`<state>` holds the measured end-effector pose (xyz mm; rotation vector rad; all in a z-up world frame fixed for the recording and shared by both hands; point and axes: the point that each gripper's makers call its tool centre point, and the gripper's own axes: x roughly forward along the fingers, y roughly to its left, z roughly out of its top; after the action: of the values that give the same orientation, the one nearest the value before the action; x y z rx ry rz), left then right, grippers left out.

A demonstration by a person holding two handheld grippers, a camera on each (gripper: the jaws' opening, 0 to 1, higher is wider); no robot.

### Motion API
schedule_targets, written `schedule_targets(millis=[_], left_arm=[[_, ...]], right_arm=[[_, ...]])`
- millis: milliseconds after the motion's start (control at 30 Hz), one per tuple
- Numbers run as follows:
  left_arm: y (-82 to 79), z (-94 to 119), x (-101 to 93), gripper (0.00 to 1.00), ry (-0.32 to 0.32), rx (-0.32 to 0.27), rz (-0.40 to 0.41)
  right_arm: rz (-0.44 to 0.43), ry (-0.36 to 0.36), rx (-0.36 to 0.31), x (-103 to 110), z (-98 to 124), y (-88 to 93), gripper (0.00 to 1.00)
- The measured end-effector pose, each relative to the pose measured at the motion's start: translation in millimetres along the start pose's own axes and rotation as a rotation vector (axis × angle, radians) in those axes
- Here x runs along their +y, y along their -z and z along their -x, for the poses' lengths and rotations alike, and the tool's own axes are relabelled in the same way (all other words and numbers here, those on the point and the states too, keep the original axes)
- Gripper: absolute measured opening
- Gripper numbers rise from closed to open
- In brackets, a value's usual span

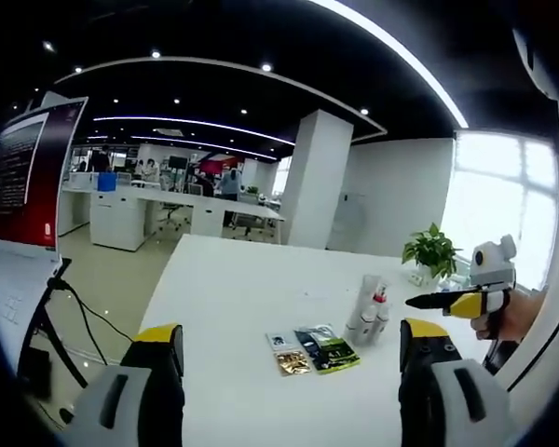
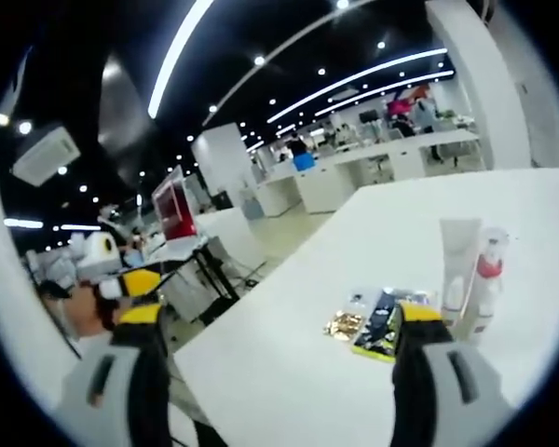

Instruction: Arrange the skincare products in the storage area until every visible bottle or jar stands upright without overlapping.

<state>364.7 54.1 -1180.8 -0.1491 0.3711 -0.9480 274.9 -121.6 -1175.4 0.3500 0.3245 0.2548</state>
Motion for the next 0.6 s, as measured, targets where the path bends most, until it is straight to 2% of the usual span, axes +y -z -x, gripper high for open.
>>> schedule_targets(millis=[267,400,500,600], left_arm=[[-2.0,-3,-3.7,1.0,0.018,0.0,0.0],[-1.1,-5,-4.1,1.0,0.021,0.007,-0.008],[-5.1,-5,-7.5,1.0,0.027,-0.013,0.01],[-1.0,-9,-14.4,1.0,0.049,0.0,-0.005]], right_arm=[[-0.009,0.023,-0.021,-3,9,1.1,0.99],[-0.056,0.042,-0.027,-7,12,6.6,0.99],[-0.035,0.036,-0.032,-3,17,5.9,0.99],[-0.033,0.054,-0.032,-7,23,8.8,0.99]])
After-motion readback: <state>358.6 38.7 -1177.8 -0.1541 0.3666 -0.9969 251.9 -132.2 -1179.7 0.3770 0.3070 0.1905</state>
